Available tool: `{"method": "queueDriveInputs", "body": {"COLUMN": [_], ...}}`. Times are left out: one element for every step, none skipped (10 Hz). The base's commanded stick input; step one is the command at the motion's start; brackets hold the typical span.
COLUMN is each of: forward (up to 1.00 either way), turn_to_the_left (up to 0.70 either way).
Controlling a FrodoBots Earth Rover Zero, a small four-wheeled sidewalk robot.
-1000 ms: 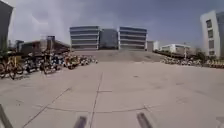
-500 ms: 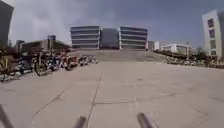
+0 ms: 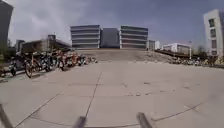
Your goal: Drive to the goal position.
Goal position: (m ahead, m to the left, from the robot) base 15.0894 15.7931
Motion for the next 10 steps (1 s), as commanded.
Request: {"method": "queueDriveInputs", "body": {"forward": [1.0,1.0,1.0,1.0,1.0,1.0,1.0,1.0,1.0,1.0], "turn_to_the_left": [-0.29,0.0,0.0,0.0,0.0,0.0,0.0,0.0,0.0,0.0]}}
